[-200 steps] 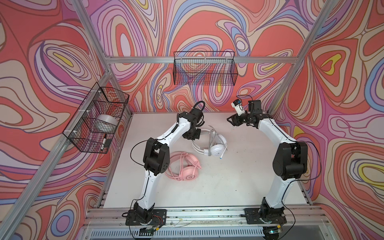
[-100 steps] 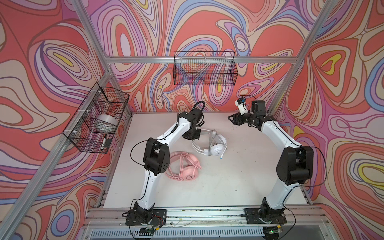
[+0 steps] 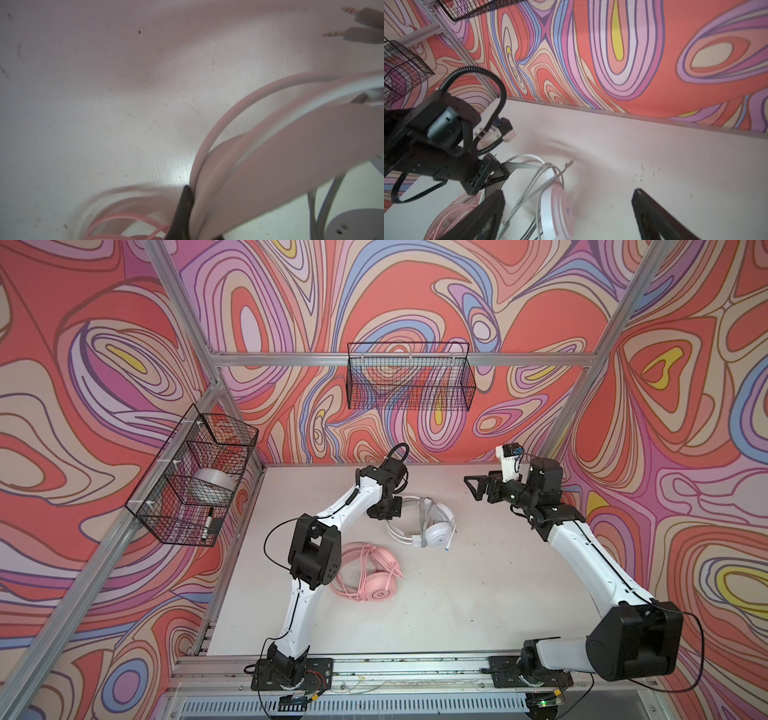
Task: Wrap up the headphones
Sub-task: 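Draw the right gripper back away from the white headset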
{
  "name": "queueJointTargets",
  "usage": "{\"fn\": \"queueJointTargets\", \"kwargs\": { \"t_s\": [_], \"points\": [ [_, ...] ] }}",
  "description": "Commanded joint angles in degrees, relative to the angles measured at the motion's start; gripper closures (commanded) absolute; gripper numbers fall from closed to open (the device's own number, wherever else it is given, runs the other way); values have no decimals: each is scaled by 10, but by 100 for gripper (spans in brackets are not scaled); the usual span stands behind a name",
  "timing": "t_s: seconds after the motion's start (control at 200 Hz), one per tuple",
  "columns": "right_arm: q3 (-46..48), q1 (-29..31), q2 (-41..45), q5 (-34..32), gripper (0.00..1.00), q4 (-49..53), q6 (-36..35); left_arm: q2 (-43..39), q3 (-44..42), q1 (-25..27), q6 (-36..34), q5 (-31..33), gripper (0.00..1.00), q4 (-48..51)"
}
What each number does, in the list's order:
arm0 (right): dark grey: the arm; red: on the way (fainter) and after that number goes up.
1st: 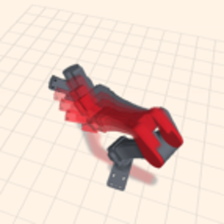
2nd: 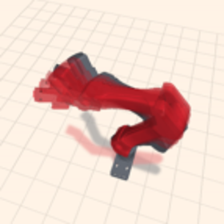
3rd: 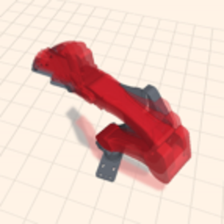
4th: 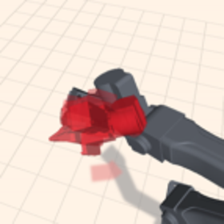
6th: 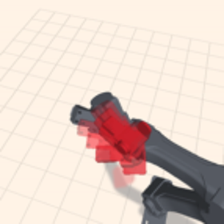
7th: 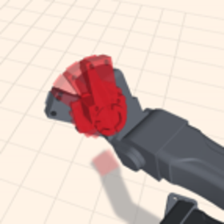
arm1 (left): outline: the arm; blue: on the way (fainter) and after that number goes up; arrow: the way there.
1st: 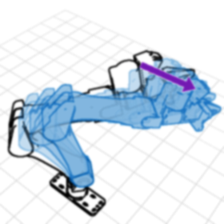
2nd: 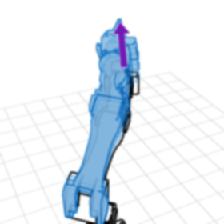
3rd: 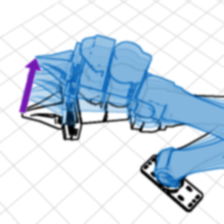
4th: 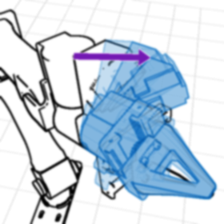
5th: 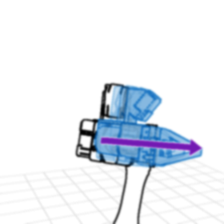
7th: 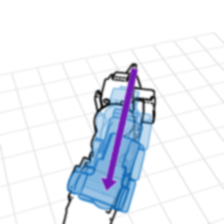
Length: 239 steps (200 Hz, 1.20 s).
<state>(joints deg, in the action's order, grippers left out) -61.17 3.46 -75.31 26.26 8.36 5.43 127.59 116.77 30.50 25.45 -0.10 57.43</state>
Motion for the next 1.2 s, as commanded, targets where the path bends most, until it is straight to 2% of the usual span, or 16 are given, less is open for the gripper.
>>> {"fn": "queueJointTargets", "kwargs": {
  "t_s": [0.0, 0.165, 0.441, 0.711, 0.917, 1.192],
  "points": [
    [99, -1, 63, 1, 2, -67, 52, 12, -2, 3, 26, -23, 100, -46],
    [183, -1, 128, -8, 1, -62, 77, 31, -6, 1, 35, -22, 100, -65],
    [244, 0, 194, -22, 2, -21, 89, 49, -27, -8, 39, -11, 100, -89],
    [241, 0, 196, -23, 2, -8, 84, 46, -43, -28, 20, -3, 100, -103],
    [236, 0, 182, -16, 2, -9, 85, 43, -57, -45, 12, -4, 93, -118],
    [237, 0, 174, -17, 1, -13, 89, 69, -32, -46, -7, -6, 85, -112]
  ]
}}
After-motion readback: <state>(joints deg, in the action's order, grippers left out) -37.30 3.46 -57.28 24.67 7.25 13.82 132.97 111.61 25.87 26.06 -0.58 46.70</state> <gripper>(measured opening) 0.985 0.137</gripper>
